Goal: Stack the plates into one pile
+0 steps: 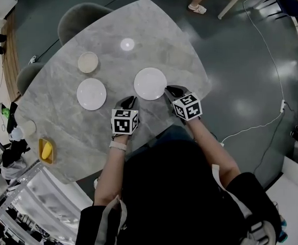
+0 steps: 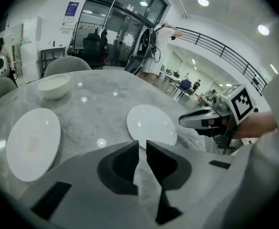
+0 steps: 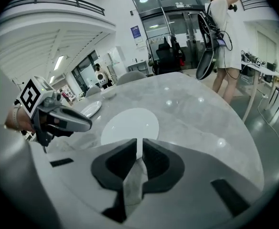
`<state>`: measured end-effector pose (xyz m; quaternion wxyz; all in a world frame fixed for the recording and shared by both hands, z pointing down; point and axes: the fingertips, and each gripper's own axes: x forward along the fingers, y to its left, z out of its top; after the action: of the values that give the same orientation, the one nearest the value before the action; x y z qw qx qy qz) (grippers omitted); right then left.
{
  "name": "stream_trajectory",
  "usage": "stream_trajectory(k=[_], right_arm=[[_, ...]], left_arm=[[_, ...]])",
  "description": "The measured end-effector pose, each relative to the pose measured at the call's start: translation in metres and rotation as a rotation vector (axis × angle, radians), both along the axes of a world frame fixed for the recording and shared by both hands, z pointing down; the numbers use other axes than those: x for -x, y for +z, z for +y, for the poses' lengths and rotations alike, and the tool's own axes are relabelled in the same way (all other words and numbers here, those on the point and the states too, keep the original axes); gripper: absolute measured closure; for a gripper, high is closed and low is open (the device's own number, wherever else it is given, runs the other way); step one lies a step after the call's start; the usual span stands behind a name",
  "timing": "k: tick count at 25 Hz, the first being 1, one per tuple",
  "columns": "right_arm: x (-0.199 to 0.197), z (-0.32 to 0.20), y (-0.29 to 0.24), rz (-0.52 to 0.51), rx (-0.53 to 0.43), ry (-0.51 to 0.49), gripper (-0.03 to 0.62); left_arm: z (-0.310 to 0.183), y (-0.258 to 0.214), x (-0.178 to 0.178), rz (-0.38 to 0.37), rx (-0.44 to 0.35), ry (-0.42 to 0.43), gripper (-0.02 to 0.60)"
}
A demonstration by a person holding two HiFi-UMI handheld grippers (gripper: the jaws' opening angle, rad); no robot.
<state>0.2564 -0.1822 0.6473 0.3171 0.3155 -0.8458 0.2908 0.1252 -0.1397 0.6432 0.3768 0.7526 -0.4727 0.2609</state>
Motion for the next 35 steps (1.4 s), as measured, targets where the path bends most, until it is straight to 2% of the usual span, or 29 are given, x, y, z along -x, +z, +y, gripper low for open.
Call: stream_trajectory(k=[5,8,13,22,30,32,35], right_arm=[[-0.004,-0.021,0.008,-0.021,0.025,-0.022,0.484],[-0.002,-0.027,0.011,-0.041,0.048,-0.039,0.47],[-0.001,-0.035,0.015,-0.067,0.077,-0.06,0.468],[0.007,-0.033,0.017,-0.12,0.119,-0.084,0.468],[0.016,-0.031,0.012,-0.187,0.157,-0.081,0.47],[0.017,-0.031,0.01,-0.205,0.166,-0.063,0.503],[0.02,-0.028,0.005,-0.241,0.182,-0.051,0.519]], left_arm=[[-0.011,0.01,-0.015,-0.034,0.026,-0.005,0.531],[-0.014,0.018,-0.015,-0.06,0.05,-0.022,0.537],[-0.018,0.031,-0.017,-0.081,0.09,-0.049,0.541],[-0.017,0.041,-0.015,-0.106,0.103,-0.072,0.561],[-0.022,0.044,-0.017,-0.082,0.084,-0.101,0.563],[-0.021,0.043,-0.015,-0.087,0.087,-0.102,0.566],[-0.018,0.042,-0.013,-0.095,0.094,-0.108,0.566]])
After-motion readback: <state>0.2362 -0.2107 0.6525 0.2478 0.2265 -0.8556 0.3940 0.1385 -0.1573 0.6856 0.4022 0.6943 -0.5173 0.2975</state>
